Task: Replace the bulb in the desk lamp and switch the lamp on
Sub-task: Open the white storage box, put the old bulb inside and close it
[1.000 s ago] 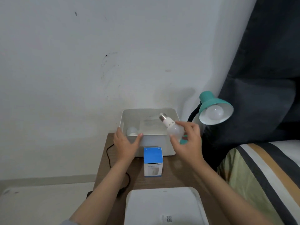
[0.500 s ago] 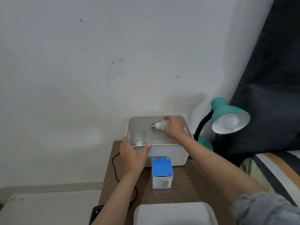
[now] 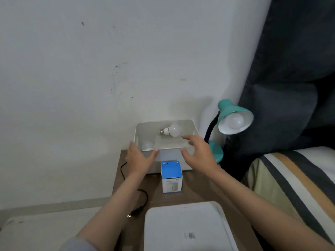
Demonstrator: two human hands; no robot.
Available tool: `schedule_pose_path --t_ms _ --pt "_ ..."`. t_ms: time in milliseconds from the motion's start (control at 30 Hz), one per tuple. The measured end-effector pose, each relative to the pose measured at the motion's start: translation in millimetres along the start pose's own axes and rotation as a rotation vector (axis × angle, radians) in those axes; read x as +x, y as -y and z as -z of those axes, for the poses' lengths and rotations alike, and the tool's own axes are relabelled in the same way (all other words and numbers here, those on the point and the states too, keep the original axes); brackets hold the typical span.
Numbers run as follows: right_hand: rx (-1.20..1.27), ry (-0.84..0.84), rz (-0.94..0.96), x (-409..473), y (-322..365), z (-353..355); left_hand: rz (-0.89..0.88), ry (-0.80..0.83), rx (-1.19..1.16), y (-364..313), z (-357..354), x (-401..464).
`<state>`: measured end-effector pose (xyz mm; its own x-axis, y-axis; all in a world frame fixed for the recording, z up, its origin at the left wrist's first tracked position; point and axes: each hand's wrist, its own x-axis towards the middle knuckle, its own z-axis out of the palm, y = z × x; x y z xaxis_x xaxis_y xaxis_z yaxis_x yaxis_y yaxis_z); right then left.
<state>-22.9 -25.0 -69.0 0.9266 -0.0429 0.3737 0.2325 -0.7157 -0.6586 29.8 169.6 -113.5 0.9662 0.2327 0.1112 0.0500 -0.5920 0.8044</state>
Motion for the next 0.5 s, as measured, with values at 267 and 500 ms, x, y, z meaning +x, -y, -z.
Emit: schedule_pose_path --t_ms 267,500 --pt "-0.063 0.162 -0.309 -153 -35 19 -0.044 0.093 -0.076 23 14 -105" --pt "-0.229 0.311 -0.556 -229 -72 8 0.086 0.223 0.299 68 10 -210"
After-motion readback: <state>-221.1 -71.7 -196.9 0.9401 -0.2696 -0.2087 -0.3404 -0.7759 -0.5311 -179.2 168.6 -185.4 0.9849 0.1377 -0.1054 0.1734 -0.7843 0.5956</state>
